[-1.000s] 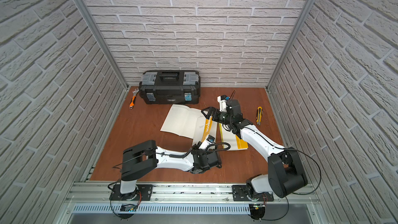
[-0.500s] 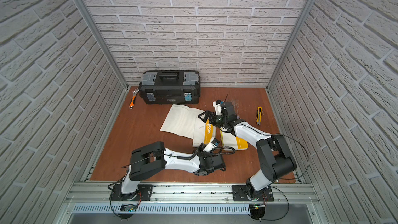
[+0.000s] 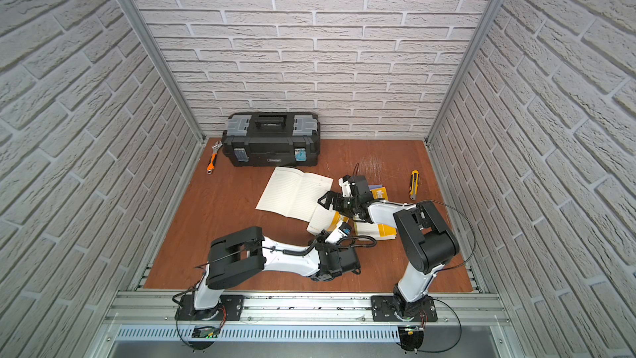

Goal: Close the notebook

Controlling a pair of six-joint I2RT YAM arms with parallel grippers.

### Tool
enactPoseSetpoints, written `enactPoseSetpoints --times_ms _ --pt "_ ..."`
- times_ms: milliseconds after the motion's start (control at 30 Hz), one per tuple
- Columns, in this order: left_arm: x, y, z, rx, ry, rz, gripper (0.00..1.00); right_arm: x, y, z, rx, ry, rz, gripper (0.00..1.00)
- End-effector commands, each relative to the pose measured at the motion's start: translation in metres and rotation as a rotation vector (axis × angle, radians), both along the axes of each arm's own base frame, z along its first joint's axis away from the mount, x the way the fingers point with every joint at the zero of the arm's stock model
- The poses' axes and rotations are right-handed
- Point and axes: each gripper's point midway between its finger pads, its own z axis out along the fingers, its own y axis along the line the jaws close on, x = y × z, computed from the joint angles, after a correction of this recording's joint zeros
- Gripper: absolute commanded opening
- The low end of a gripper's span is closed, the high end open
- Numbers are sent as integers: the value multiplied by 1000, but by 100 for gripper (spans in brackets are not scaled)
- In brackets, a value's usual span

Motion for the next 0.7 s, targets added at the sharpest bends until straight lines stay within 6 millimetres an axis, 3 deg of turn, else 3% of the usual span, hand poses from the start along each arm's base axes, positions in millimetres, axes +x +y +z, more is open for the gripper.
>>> enactPoseSetpoints --times_ms 0,100,300,500,667 --pt "-5 -11 23 -53 -38 -14 16 -1 -1 -14 -23 7 1 100" --pt "-13 -16 32 -61 -32 -54 33 -1 0 -17 -22 9 3 100" --pt "-44 -27 56 -105 15 -163 50 -2 -1 -22 -27 18 4 100" --pt "-72 -28 75 -251 117 -276 58 -2 -1 -23 -26 18 8 100" --pt "-61 -7 76 -528 347 -339 56 -3 -1 -19 -32 12 13 100"
